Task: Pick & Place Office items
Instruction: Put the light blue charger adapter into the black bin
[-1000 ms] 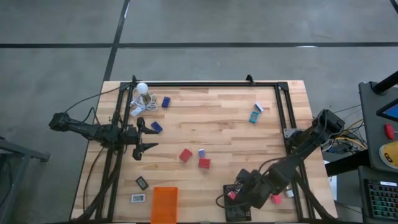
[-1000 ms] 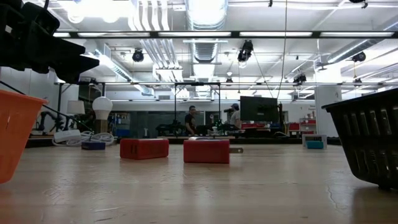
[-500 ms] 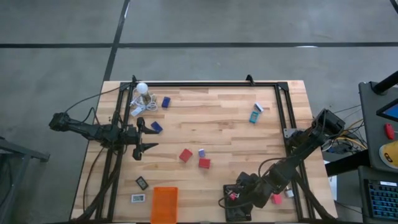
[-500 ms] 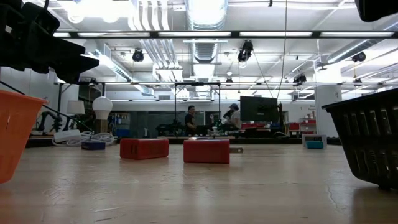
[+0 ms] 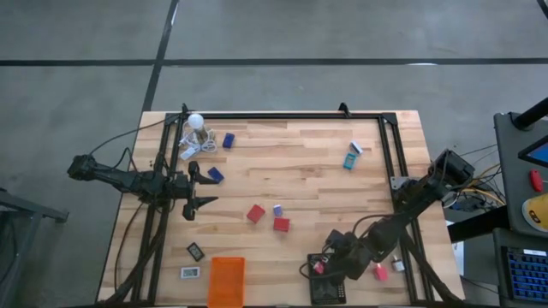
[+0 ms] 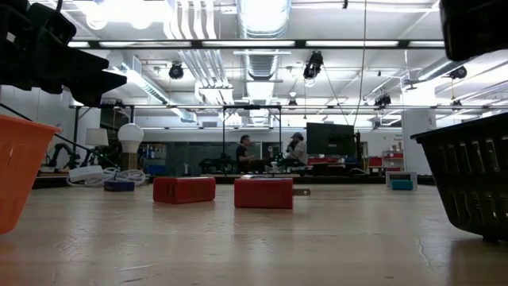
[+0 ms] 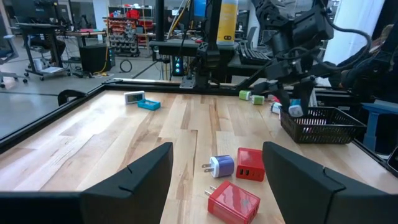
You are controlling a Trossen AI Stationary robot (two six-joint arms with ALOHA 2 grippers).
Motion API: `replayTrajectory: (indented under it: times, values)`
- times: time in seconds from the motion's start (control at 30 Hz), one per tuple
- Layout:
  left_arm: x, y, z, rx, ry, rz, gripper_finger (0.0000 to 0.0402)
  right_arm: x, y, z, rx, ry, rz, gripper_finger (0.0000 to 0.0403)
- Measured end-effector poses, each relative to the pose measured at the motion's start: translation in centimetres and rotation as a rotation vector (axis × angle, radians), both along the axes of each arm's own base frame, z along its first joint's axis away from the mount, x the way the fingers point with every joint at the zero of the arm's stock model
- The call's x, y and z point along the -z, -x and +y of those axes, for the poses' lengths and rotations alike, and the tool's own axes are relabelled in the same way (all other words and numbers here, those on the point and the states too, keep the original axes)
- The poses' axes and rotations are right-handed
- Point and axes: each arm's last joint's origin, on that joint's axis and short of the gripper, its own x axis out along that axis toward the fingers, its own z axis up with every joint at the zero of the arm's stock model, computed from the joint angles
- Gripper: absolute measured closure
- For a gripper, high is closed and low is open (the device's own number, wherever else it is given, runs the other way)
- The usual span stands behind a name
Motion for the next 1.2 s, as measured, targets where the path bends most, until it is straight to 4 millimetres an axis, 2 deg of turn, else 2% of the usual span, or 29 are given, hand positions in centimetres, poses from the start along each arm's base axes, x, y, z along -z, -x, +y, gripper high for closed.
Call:
replayTrajectory:
  times: [0.3, 0.8, 1.2]
  values:
    - [0.0, 0.0, 0.0, 0.0, 0.0, 0.0, 0.0149, 0.8, -0.5, -1.5, 0.018, 0.016, 0.032, 0.0257]
    - [0.0, 0.0, 0.0, 0.001, 0.0, 0.0, 0.0149, 1.2, -0.2, -1.9, 0.03, 0.012, 0.083, 0.0257]
    - [0.0, 0.0, 0.0, 0.0, 0.0, 0.0, 0.0149, 1.0, -0.5, -1.7, 0.031, -0.014, 0.053, 0.0257]
